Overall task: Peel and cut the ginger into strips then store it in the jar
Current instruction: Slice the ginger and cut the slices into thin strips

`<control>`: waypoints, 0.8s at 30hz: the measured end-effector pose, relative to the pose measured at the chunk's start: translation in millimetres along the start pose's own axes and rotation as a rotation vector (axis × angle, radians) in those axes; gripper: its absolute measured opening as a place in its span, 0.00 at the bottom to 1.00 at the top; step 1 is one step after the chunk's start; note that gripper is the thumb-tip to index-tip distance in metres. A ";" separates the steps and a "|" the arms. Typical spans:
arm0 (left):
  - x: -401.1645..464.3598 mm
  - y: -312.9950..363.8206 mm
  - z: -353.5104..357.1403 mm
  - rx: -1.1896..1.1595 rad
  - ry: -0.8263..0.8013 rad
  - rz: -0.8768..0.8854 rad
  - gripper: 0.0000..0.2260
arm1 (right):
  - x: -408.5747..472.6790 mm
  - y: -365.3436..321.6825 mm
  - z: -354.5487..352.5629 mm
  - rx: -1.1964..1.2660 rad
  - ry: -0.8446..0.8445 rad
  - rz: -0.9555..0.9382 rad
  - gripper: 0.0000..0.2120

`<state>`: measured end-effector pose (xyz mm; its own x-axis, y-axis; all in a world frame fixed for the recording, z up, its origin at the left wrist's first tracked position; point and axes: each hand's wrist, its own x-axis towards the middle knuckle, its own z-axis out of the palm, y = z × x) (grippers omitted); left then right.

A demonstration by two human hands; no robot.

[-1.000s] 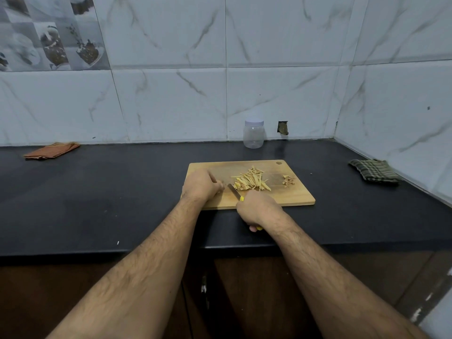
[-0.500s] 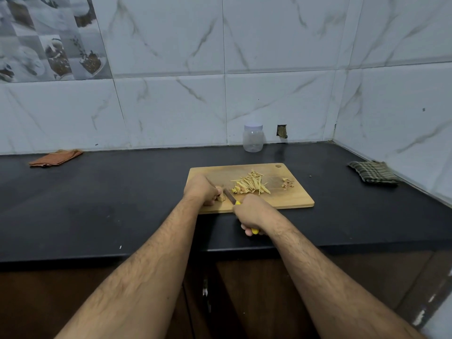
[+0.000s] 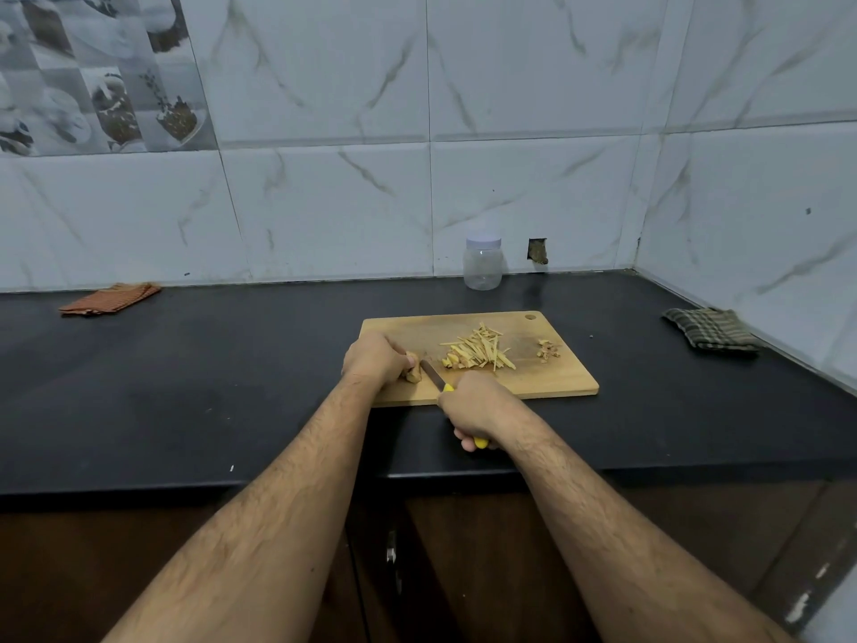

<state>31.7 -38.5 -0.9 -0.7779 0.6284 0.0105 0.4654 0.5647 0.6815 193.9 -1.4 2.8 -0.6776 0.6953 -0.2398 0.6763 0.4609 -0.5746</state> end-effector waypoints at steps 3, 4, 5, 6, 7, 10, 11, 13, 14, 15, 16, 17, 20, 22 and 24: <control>-0.2 -0.5 -2.0 -0.039 -0.002 -0.005 0.04 | 0.4 -0.5 1.5 -0.007 0.020 0.001 0.13; 0.1 -1.1 -2.4 -0.048 -0.004 -0.008 0.04 | 0.5 -0.9 2.2 -0.008 0.029 0.002 0.13; 0.0 -1.7 -2.8 -0.054 -0.007 -0.010 0.04 | 0.8 -1.4 3.1 -0.006 0.035 0.001 0.13; 0.5 -2.4 -3.0 -0.063 -0.008 -0.011 0.04 | 1.1 -2.0 3.9 0.000 0.035 -0.002 0.13; 0.7 -3.1 -3.1 -0.076 -0.007 -0.013 0.05 | 1.4 -2.7 4.6 0.005 0.031 -0.005 0.13; 1.7 -4.7 -2.2 -0.152 -0.024 -0.017 0.06 | 2.5 -3.8 5.9 0.013 0.030 -0.009 0.12; 1.7 -4.6 -1.9 -0.185 -0.035 -0.017 0.06 | 2.9 -4.0 6.3 0.013 0.032 -0.008 0.12; 1.9 -4.1 -1.3 -0.264 -0.056 -0.032 0.07 | 3.3 -3.9 6.6 0.010 0.031 -0.007 0.12; 2.0 -3.8 -1.2 -0.306 -0.064 -0.048 0.08 | 3.3 -3.9 6.6 0.009 0.029 -0.006 0.11; 1.4 -3.5 -1.5 -0.343 -0.071 -0.064 0.08 | 3.2 -3.8 6.6 0.009 0.027 -0.006 0.11; 1.2 -3.2 -1.6 -0.370 -0.074 -0.078 0.07 | 2.9 -3.7 6.3 0.011 0.025 -0.007 0.11; 0.5 -2.8 -1.8 -0.392 -0.077 -0.088 0.07 | 2.9 -3.7 6.0 0.014 0.024 -0.007 0.12; 0.4 -2.7 -1.9 -0.443 -0.084 -0.108 0.05 | 3.2 -3.0 5.8 0.023 0.033 -0.006 0.12; 2.0 -3.8 -1.5 -0.449 -0.071 -0.113 0.05 | 3.3 -2.9 5.9 0.016 0.039 -0.001 0.12; 2.9 -4.5 -0.7 -0.453 -0.056 -0.109 0.06 | 3.2 -3.1 5.6 0.008 0.036 0.006 0.11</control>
<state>27.0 -39.7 -3.5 -0.7825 0.6129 -0.1098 0.1411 0.3462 0.9275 188.0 -3.7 -0.6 -0.6625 0.7176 -0.2148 0.6778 0.4521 -0.5798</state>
